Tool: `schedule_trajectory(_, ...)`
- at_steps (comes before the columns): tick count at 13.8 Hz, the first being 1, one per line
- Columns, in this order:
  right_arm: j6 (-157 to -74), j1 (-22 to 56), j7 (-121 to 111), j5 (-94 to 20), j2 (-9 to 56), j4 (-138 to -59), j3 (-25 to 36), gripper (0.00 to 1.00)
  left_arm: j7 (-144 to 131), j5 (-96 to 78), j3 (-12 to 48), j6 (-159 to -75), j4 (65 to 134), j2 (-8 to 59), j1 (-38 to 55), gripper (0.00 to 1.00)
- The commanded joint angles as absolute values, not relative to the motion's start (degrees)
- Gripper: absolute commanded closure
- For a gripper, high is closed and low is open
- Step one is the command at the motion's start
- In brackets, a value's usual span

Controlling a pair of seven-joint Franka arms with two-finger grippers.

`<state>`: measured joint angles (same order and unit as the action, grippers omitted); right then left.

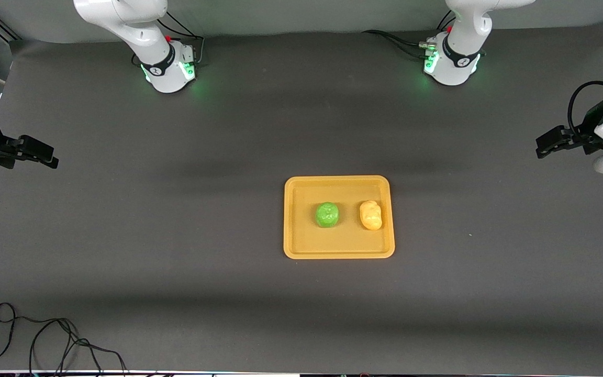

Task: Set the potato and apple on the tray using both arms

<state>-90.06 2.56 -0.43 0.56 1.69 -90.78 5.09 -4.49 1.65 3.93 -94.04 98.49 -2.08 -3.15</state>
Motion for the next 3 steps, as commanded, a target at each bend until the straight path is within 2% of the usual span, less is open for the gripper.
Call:
schedule_trajectory(1, -89.38, 2.64, -0.79, 0.26, 0.97, -91.32, 5.27, 0.0, -4.92, 1.58, 3.96, -93.52, 98.35, -2.02, -2.9, 0.0)
schedule_trajectory(3, -89.38, 2.64, -0.79, 0.18, 0.97, -91.41, 5.27, 0.0, -5.01, 1.49, 3.96, -93.52, 98.26, -2.02, -2.9, 0.0)
